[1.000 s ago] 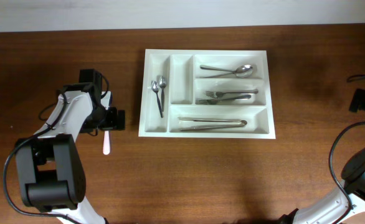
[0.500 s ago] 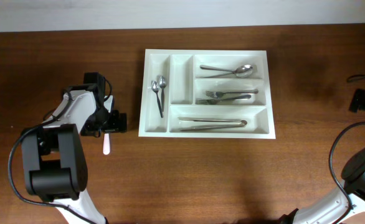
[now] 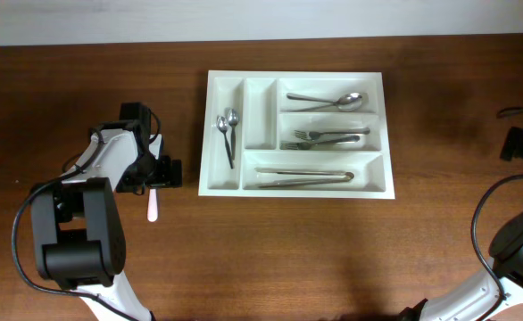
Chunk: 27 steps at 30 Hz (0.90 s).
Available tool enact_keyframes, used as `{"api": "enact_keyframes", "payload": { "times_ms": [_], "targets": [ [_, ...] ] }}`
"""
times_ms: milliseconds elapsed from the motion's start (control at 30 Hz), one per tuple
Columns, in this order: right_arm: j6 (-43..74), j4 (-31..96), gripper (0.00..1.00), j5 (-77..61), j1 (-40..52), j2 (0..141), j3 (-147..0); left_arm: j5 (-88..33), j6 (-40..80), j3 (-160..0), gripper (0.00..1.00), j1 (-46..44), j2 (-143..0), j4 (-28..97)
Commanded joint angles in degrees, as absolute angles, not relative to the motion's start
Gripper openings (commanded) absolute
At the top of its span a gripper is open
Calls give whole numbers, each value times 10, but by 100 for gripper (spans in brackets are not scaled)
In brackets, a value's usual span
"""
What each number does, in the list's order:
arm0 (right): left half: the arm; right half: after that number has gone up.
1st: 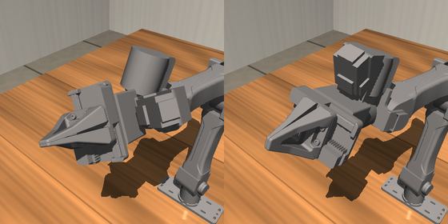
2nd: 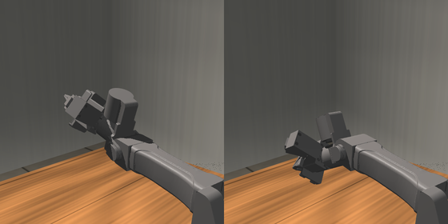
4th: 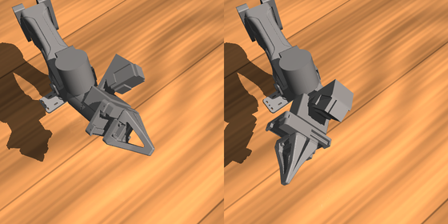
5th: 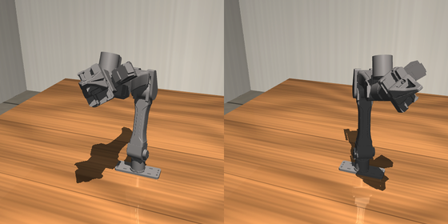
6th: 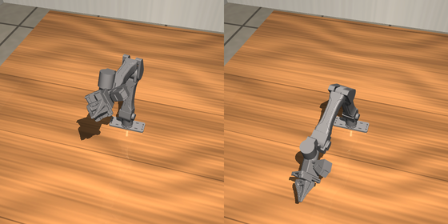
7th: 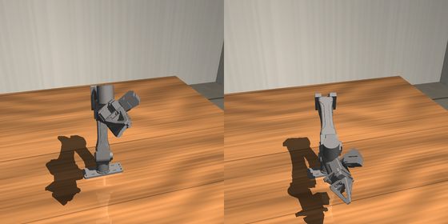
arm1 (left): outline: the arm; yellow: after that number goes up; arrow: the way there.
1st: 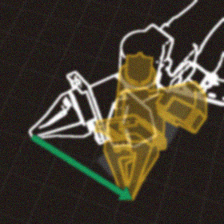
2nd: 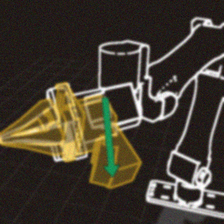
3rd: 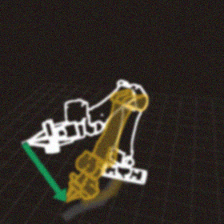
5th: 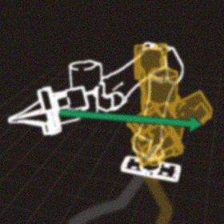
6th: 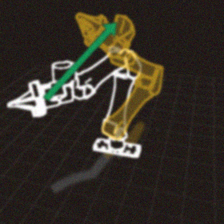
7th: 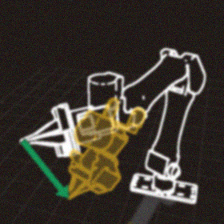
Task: Pack container
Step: 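Lower the left gripper and grasp the white plastic knife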
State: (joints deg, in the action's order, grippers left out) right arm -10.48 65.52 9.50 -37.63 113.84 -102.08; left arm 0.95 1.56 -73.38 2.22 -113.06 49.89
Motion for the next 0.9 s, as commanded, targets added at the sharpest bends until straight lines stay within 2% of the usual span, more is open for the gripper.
{"api": "enact_keyframes", "payload": {
  "times_ms": [0, 667, 733, 800, 867],
  "targets": [
    [-100, 655, 99, 94, -375, 1137, -1018, 13, 23, -731, 99, 23, -1136, 497],
    [-100, 655, 99, 94, -375, 1137, -1018, 13, 23, -709, 99, 23, -1136, 492],
    [-100, 655, 99, 94, -375, 1137, -1018, 13, 23, -710, 84, 23, -1136, 489],
    [-100, 655, 99, 94, -375, 1137, -1018, 13, 23, -710, 80, 23, -1136, 486],
    [-100, 655, 99, 94, -375, 1137, -1018, 13, 23, -710, 65, 23, -1136, 484]
  ]
}}
